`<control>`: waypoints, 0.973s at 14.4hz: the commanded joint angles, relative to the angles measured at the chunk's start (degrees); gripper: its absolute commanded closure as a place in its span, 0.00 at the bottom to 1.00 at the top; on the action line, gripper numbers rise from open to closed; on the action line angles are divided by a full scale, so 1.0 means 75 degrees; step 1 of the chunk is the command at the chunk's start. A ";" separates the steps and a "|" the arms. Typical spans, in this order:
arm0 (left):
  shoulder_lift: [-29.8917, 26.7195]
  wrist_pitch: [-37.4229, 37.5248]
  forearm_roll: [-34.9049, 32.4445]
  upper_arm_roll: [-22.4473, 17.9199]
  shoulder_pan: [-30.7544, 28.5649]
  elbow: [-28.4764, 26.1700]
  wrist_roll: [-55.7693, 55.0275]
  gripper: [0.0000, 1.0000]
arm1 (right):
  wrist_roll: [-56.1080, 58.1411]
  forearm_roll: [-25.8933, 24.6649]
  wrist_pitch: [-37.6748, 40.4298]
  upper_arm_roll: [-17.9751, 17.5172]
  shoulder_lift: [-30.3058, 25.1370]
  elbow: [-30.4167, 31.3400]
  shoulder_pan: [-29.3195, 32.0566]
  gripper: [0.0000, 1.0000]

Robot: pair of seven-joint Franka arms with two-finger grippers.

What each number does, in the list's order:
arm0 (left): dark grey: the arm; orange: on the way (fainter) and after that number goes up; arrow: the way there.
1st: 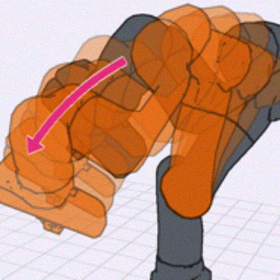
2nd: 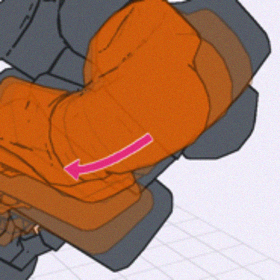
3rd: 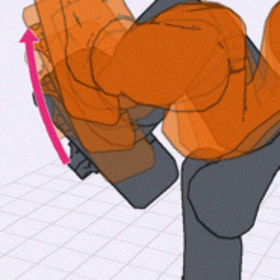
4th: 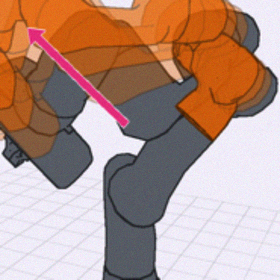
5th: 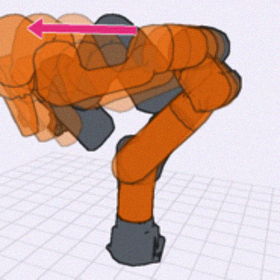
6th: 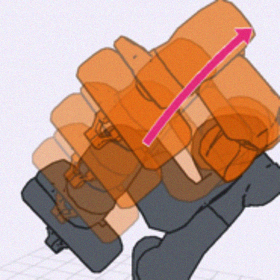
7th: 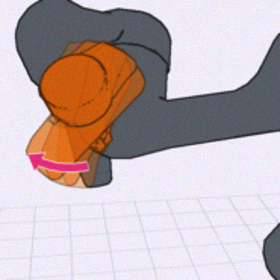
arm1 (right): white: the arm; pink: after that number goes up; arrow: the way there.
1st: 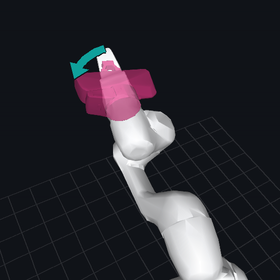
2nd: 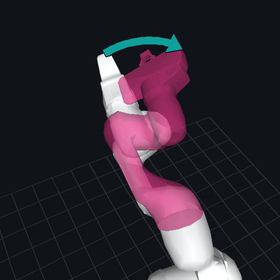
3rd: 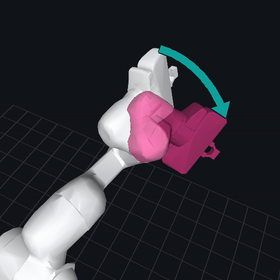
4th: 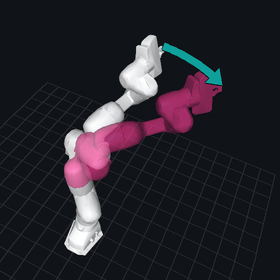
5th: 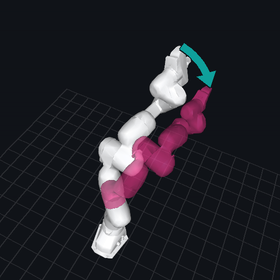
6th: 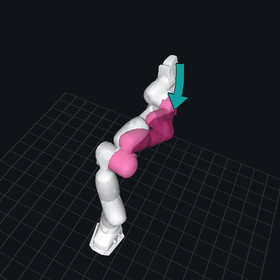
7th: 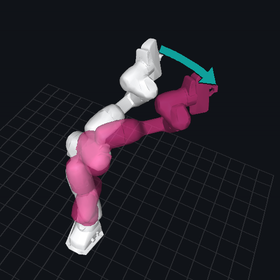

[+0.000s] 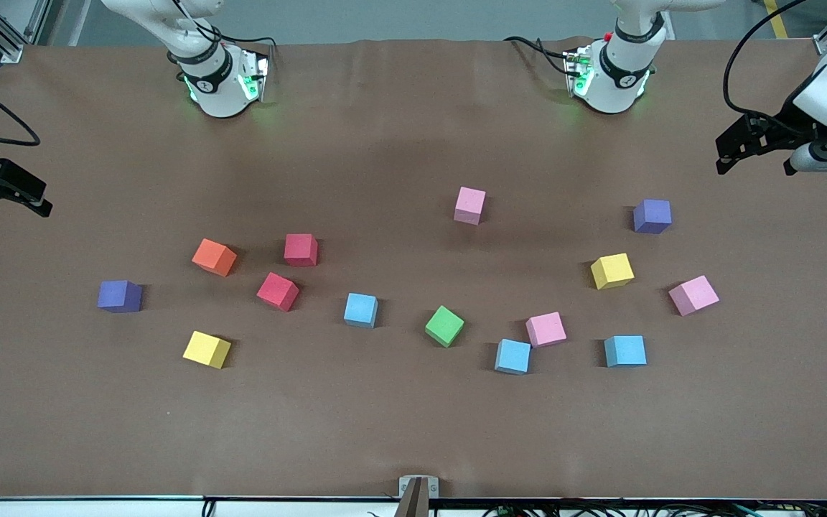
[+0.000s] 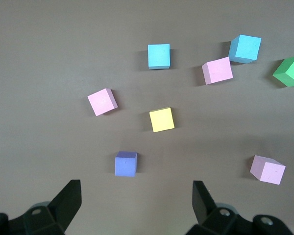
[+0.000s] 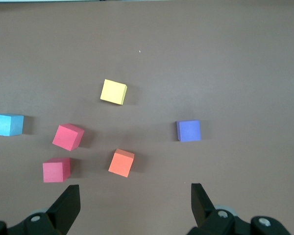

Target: Arrange 11 blocks into digit 3

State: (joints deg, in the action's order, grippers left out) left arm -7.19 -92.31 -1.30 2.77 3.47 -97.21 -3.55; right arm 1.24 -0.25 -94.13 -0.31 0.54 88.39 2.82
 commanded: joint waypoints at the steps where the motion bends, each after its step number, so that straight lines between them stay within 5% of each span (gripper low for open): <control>1: 0.0080 0.0050 0.0080 -0.0030 0.0029 0.0212 0.0039 0.00 | 0.0068 -0.0060 -0.0187 -0.0064 -0.0096 0.0144 0.0058 0.00; 6: 0.0513 0.0039 0.0056 0.0029 0.0181 0.0282 0.0121 0.00 | 0.0068 -0.0072 -0.0047 -0.0064 -0.0107 0.0262 0.0058 0.00; 9: 0.0935 -0.0357 0.0138 0.0659 0.0474 -0.0115 -0.0089 0.00 | 0.0068 -0.0002 -0.0094 -0.0099 -0.0014 0.0238 -0.0070 0.00; 14: 0.1181 -0.2559 0.0150 0.2124 0.0463 -0.1918 -0.2044 0.00 | -0.0025 0.0022 -0.0315 -0.0111 0.1178 0.0111 -0.1287 0.00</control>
State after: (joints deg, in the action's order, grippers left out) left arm 2.57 -106.06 -0.93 15.68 7.33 -106.01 -15.06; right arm 1.50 -0.13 -94.85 -1.20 4.60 90.08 -3.62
